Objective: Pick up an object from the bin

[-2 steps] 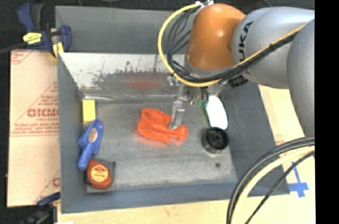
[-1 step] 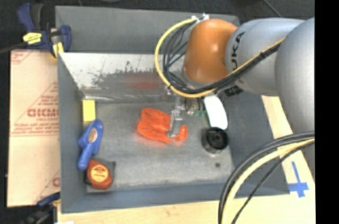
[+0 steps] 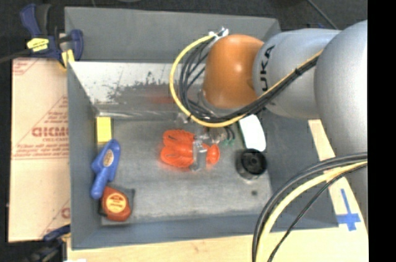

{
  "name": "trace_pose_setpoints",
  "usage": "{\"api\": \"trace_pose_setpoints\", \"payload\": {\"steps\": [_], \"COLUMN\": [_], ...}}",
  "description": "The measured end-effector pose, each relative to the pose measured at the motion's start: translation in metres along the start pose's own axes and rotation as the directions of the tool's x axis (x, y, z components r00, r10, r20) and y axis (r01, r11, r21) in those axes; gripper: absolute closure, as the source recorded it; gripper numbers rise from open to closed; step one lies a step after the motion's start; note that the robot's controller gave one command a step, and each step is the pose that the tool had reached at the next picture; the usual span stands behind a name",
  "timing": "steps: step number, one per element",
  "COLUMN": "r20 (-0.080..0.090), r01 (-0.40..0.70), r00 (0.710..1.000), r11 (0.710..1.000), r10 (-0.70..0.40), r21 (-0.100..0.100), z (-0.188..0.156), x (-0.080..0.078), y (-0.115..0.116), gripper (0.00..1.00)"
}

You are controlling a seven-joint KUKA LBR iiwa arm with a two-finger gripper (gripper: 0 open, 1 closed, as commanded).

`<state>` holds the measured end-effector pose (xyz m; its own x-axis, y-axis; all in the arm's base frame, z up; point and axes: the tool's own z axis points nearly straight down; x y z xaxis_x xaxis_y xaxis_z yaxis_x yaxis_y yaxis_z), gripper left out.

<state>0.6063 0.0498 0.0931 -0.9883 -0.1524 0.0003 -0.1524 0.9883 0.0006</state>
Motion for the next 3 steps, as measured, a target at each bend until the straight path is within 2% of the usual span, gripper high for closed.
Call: {"api": "trace_pose_setpoints", "payload": {"steps": [1, 2, 3], "r20": [0.004, 0.004, 0.003], "r01": [-0.193, -0.192, -0.193], "r00": [0.981, 0.981, 0.981], "r11": [0.981, 0.981, 0.981], "r10": [0.193, 0.192, 0.193], "r21": [-0.002, -0.002, -0.003], "z": [0.021, 0.021, -0.091], "x": [0.013, 0.013, 0.026], "y": [-0.013, -0.013, -0.01], "gripper": [1.0, 1.0, 1.0]}}
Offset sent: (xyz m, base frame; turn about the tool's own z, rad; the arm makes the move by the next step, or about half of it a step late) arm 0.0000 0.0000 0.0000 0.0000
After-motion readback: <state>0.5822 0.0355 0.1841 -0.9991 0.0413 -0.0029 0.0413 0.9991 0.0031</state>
